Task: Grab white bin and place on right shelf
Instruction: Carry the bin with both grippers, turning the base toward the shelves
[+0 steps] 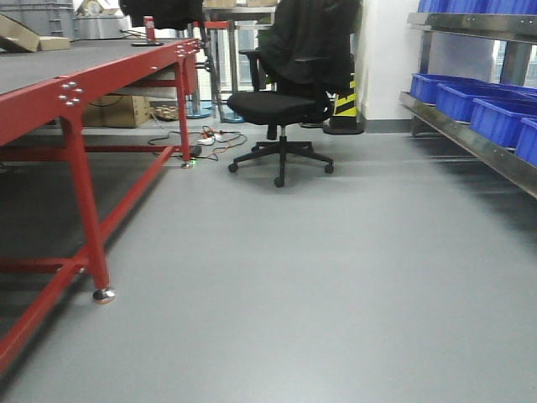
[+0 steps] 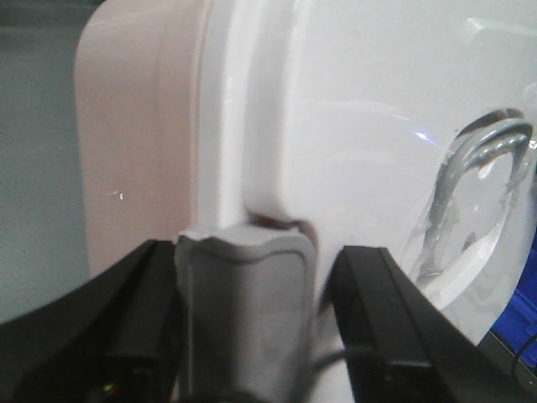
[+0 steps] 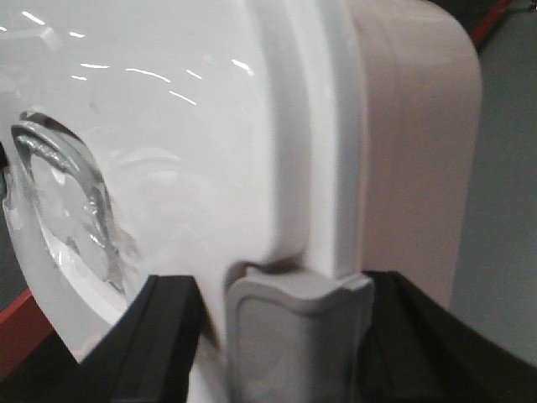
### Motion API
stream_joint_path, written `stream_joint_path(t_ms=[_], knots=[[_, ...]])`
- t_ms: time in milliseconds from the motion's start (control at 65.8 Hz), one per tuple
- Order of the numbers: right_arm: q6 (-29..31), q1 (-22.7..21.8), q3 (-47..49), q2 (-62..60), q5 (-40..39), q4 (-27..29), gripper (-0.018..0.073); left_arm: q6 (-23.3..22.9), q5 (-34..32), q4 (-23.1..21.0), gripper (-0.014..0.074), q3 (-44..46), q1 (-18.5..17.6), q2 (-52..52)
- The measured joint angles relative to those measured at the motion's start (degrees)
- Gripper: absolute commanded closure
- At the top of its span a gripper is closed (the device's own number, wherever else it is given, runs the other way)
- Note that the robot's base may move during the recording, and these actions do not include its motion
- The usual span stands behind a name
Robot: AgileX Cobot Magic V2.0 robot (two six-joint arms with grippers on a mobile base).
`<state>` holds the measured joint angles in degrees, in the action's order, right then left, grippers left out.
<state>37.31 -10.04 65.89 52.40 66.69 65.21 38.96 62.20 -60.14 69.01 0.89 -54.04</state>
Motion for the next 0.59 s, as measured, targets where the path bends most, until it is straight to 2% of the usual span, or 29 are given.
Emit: stream_joint_path(t_ms=[593], knots=[[0.00,0.00,0.00,0.00,0.00,0.00,0.0147,0.00,0.00,0.00,0.0378,0.00,0.00,0.00]])
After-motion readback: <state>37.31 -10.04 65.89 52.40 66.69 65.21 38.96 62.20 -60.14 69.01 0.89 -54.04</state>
